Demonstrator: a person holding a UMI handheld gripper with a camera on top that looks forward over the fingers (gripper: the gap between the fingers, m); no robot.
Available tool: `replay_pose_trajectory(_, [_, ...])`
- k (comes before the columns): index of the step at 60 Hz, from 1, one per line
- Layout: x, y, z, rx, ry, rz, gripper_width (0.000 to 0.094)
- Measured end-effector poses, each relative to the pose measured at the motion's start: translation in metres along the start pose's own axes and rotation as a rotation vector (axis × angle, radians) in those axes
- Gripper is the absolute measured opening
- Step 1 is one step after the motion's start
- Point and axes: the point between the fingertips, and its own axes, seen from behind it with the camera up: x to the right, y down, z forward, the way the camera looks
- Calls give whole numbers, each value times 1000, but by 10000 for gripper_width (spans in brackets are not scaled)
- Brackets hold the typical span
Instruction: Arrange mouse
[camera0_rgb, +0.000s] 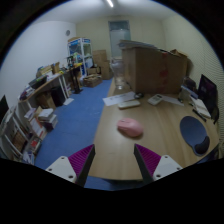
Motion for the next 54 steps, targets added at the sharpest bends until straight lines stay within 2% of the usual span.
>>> replay_pose_trajectory(4, [18,2,18,-13,37,-25,806])
replay_pose_trajectory(7, [60,2,43,-25,30,-53,804])
replay_pose_trajectory(14, [78,-3,88,-21,-7,-138,802])
replay_pose_trajectory(23, [90,-12,134,-40,-23,-163,814])
replay_pose_trajectory(32, [82,-37,167,-3,-66,-141,807])
replay_pose_trajectory(40, [82,-55,188,16,-43,-116,808])
replay_pose_trajectory(41, [82,-56,190,17,-36,-112,790])
replay_pose_trajectory(42, [83,-58,192,20,-30,-108,719])
replay_pose_trajectory(43, [83,-59,193,23,-27,-104,748])
replay_pose_trajectory(46, [85,-61,197,31,-8,-90,507])
replay_pose_trajectory(54, [88,-60,197,5,4,-43,437])
